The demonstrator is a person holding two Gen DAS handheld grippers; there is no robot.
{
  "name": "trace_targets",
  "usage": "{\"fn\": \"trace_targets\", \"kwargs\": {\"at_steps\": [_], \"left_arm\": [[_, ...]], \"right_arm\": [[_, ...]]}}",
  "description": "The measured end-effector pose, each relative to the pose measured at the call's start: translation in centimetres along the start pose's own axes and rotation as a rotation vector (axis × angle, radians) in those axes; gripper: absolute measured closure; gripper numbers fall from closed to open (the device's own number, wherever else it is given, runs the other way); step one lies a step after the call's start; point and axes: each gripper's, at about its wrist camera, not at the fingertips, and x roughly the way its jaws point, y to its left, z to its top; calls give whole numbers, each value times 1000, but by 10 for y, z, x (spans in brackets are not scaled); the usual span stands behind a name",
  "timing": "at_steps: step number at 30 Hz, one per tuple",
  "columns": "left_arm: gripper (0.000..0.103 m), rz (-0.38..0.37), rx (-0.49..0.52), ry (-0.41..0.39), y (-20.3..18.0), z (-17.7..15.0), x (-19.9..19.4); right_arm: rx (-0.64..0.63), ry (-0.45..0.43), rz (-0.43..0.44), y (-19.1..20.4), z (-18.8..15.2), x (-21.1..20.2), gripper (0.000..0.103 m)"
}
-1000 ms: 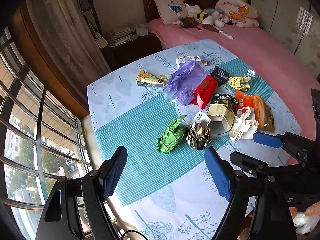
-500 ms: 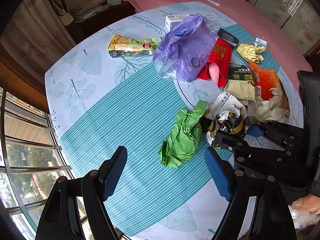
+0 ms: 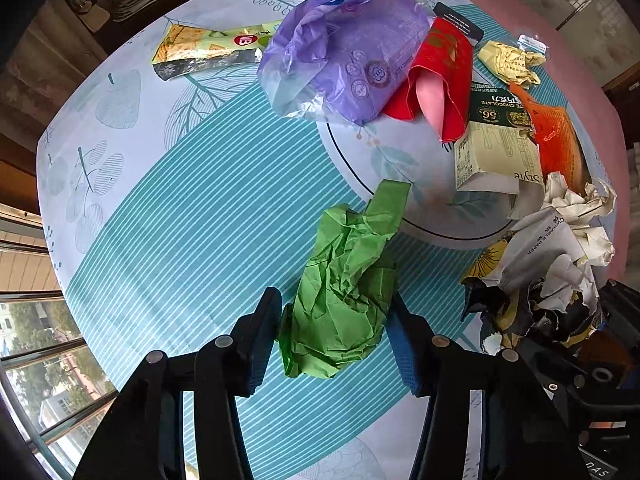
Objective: Collect trash
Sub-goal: 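Grasp the gold-and-black wrapper with the right tool while the left tool grasps green paper, then carry the wrapper and green paper down over the trash bin with both tools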
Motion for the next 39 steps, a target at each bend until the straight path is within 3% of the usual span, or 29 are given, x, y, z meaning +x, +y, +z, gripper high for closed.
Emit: {"fn": "trace_targets", "kwargs": {"at_steps": [4,10,20,31,39], "left_arm": [[65,18,-20,-39,-6,-4,-5],[66,73,-44,-112,-18,-24,-40],[66,81,-171,-169,-56,-96,-113],[66,110,-247,-276,-192,-160,-146],[66,131,-299,-300,-310,-195,-128]], "right_arm": [[-5,-14,4,5,-6,-11,68],[-48,-57,13,8,-15,-47,68],[-135,-128,54,-2,-36,-113,68],[-270,-224,120,-65,-106,-210,68],[-378,-181,146,-143,-185,-256,68]]}}
